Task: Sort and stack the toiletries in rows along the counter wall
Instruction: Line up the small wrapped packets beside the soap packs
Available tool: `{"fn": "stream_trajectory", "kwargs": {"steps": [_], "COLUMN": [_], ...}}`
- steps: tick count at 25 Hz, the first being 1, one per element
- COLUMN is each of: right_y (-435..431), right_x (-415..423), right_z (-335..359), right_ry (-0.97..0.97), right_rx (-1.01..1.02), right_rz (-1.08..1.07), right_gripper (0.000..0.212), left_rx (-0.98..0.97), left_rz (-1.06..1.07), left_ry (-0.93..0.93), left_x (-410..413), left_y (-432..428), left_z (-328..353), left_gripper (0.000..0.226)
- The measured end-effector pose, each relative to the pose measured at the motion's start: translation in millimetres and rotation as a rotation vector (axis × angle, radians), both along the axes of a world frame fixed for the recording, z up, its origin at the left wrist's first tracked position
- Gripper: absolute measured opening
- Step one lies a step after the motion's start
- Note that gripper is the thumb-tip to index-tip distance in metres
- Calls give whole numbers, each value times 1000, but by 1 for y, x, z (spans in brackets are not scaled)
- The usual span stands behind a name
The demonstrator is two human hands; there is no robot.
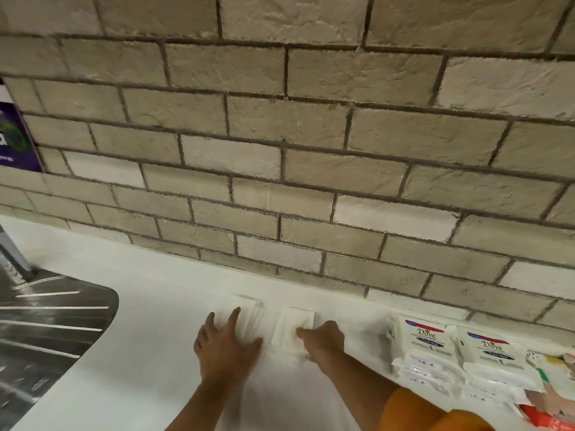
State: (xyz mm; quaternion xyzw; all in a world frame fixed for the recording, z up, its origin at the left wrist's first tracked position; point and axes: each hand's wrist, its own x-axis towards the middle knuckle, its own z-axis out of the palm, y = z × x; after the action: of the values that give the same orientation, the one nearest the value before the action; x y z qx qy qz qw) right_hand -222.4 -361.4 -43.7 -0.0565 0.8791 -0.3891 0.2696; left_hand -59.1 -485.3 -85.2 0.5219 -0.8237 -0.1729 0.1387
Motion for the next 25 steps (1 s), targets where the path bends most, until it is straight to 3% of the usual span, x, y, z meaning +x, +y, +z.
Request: {"fn": "stream_trajectory", "kwargs": {"steps": [7, 13, 21, 25], "right_y": [-27, -60, -97, -93], "right_x": [13, 29, 51, 51], "right_z": [0, -2, -9, -13], "right_ry": [0, -36, -70, -135], "right_rx": [5, -53, -135, -232], "right_rz": [52, 53, 51, 24], "right_gripper": [44, 32, 40, 30], "left_rx": [-32, -44, 33, -216], "left_rz": [-139, -96, -147, -128], "left_ry": [43, 82, 68, 271], "left_x": [-2, 30, 48, 57], "left_y": [-37, -86, -106, -82], "left_z": [-27, -28, -16, -9], "left_gripper": [60, 60, 79, 75]}}
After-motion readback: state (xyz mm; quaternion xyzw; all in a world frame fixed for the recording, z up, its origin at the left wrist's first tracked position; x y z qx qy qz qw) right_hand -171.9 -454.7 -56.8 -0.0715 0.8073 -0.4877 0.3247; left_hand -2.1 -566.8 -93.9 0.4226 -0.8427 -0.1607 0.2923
